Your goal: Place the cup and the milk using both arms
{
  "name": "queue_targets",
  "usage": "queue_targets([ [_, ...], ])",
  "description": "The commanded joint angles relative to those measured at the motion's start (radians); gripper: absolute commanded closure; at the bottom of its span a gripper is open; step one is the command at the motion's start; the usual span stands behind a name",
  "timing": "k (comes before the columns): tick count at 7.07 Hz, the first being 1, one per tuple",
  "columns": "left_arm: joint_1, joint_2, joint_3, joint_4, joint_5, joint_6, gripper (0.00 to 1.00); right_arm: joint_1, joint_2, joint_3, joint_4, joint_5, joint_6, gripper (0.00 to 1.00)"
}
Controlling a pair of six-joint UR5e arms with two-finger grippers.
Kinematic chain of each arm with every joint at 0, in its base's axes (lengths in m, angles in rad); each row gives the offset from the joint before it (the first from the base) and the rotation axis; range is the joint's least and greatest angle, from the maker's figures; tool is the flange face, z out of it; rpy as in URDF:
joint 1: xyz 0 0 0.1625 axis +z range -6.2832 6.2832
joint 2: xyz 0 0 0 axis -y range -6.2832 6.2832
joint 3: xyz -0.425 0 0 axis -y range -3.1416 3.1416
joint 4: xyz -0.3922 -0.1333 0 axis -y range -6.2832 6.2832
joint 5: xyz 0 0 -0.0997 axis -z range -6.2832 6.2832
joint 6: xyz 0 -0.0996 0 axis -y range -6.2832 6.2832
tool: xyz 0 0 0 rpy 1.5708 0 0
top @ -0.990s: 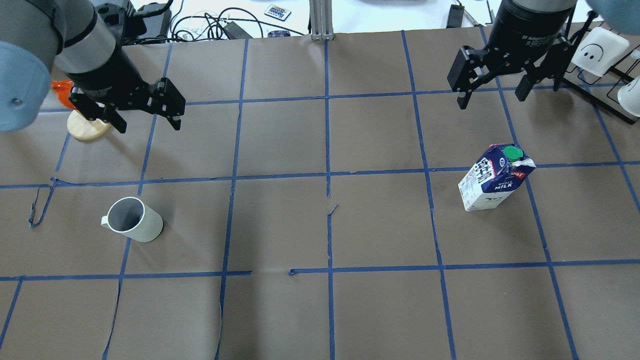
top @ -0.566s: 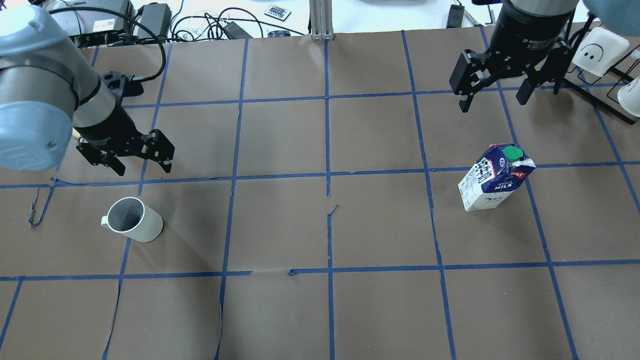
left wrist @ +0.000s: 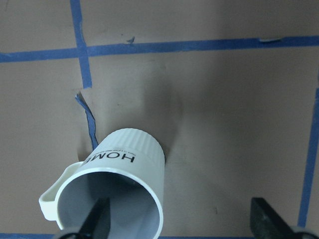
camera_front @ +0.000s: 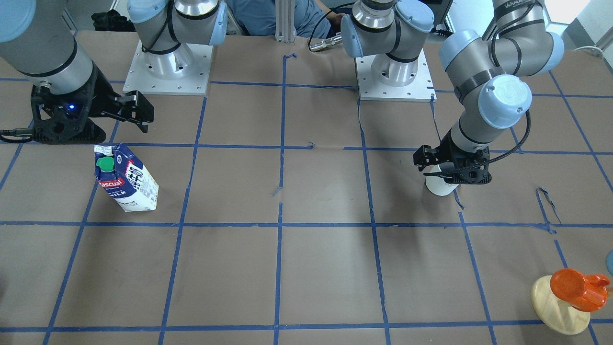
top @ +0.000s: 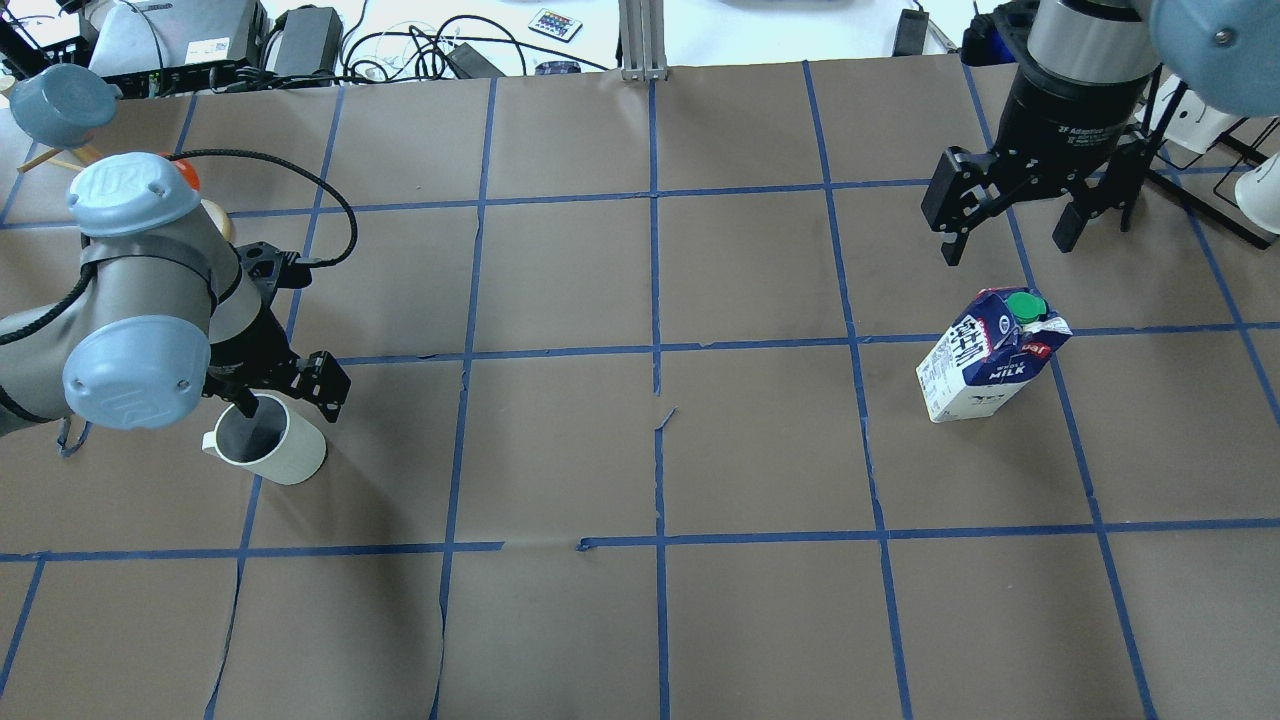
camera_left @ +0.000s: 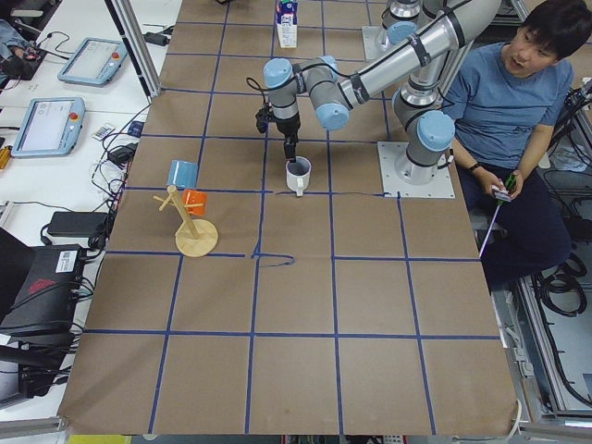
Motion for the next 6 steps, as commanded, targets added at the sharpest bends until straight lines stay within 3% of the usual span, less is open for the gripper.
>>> queue_targets([
  [1,0.001,-0.02,-0.013,0.001,0.005,0.013,0.71,-0.024,0.006,0.044,-0.037,-0.01,-0.009,0.0],
  [2,0.001,-0.024,-0.006,0.001,0.006,0.019,1.0,-0.027,0.006,0.066,-0.084,-0.013,-0.027,0.0],
  [6,-0.023,-0.017,0.083,-0.052,0.001,-0.005,1.0,-0.111,0.006,0.184,-0.184,-0.01,-0.121,0.0],
])
